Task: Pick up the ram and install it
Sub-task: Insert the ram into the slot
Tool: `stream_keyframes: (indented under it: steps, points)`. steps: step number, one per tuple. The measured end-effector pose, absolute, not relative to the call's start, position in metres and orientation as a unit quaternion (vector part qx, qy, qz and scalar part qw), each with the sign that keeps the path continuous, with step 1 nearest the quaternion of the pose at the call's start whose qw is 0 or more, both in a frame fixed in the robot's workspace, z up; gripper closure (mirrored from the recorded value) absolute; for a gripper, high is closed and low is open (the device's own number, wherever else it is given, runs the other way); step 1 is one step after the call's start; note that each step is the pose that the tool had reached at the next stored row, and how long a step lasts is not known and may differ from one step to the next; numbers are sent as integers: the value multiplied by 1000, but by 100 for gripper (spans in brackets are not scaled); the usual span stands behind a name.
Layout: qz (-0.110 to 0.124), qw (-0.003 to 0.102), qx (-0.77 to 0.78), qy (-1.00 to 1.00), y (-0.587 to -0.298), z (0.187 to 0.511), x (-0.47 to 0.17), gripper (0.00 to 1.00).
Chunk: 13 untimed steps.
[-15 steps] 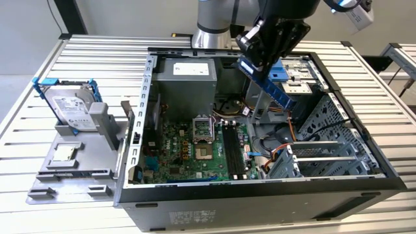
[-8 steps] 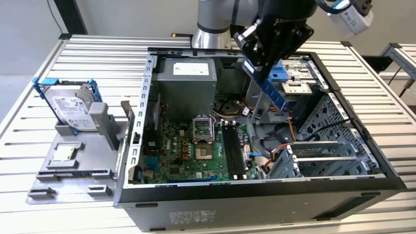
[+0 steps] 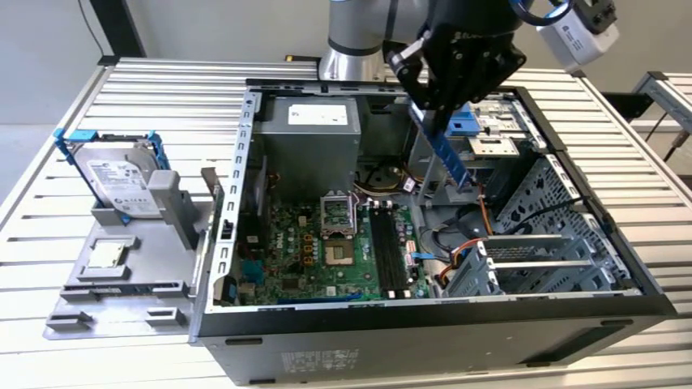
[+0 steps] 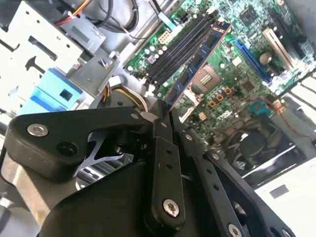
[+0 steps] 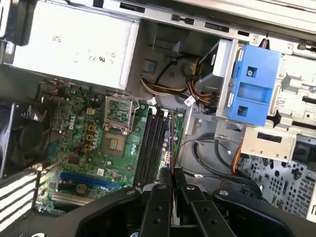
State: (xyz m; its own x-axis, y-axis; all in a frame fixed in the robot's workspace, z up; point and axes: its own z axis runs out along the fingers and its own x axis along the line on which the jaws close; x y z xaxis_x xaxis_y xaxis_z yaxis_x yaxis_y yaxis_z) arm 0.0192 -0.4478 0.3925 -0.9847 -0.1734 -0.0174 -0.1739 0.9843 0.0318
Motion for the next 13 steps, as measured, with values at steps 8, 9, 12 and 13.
stream_keyframes:
  steps: [8, 9, 12, 13]
  points:
    - [16, 8, -53, 998, -448, 392, 19, 100]
    - [16, 8, -53, 998, -448, 391, 19, 100]
    - [16, 8, -50, 999, -448, 389, 20, 100]
    - [16, 8, -48, 999, -448, 388, 20, 100]
